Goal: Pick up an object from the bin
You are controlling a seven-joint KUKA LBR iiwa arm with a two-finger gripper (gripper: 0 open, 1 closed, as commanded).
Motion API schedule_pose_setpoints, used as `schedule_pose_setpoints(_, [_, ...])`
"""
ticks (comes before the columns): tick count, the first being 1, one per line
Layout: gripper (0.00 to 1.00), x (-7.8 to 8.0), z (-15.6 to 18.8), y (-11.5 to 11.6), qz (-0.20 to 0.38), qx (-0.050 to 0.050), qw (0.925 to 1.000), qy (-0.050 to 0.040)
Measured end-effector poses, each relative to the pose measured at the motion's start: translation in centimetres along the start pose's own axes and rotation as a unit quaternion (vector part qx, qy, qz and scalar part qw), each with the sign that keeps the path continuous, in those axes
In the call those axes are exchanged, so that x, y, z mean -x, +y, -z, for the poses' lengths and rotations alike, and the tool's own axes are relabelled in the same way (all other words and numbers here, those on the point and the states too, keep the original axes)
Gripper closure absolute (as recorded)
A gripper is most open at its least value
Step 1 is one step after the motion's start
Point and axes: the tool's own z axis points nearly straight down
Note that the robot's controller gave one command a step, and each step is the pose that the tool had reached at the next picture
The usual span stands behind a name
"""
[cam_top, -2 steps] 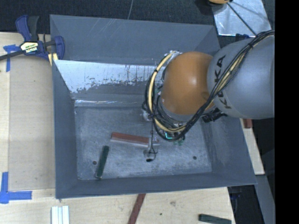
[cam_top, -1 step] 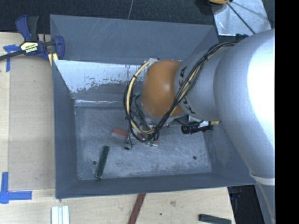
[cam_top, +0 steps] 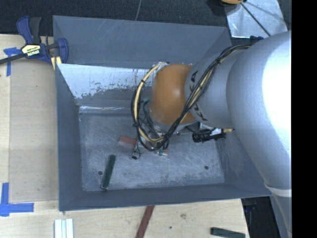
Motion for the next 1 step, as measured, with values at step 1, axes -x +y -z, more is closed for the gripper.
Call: schedule_pose_setpoints(1, [1.0, -1.63, 18.76, -0.33, -0.003, 0.002, 1.0, -0.0044])
